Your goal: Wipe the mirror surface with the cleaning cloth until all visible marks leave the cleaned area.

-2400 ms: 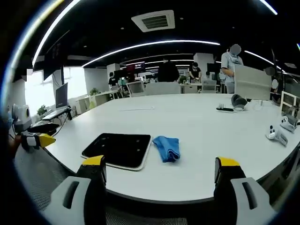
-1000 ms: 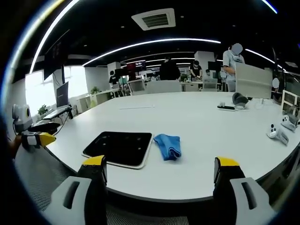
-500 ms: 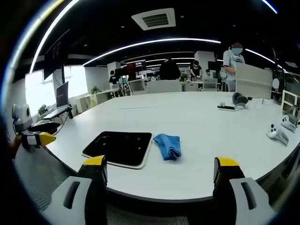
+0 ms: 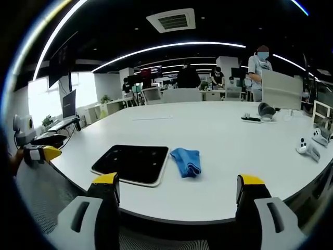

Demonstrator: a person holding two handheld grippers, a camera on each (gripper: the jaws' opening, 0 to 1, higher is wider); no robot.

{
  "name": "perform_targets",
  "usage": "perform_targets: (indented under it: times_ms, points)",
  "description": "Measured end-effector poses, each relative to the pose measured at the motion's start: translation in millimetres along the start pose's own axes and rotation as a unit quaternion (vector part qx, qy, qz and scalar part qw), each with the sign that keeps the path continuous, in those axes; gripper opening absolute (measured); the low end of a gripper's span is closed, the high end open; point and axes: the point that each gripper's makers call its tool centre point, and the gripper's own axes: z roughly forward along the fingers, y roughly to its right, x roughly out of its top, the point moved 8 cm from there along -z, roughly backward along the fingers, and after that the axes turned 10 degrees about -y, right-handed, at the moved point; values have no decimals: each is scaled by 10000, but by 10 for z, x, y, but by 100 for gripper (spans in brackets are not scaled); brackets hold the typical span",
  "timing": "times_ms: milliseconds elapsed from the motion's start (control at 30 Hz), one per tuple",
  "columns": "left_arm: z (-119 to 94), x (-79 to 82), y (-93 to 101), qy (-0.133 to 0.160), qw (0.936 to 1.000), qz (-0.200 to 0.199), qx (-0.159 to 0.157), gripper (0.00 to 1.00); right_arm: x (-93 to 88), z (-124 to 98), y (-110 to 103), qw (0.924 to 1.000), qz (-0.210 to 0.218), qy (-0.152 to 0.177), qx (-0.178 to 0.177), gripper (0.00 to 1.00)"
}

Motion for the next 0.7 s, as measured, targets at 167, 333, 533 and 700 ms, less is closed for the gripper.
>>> perform_targets:
  times_ms: [167,333,533,700]
  points:
    - [3,-2,1,-22,10000,-5,-7,87,11,-1,5,10000,20,35,17,91]
    - [5,-3,0,-31,10000,-11,-34,88,35,-12,14,9998,135,114,78,88]
    - [4,0,5,-21,10000,-9,-54,88,51,-33,120,9985,505,36,214,71]
    - [4,0,6,-14,10000,-3,-58,87,91,-22,179,9970,638,123,412,64]
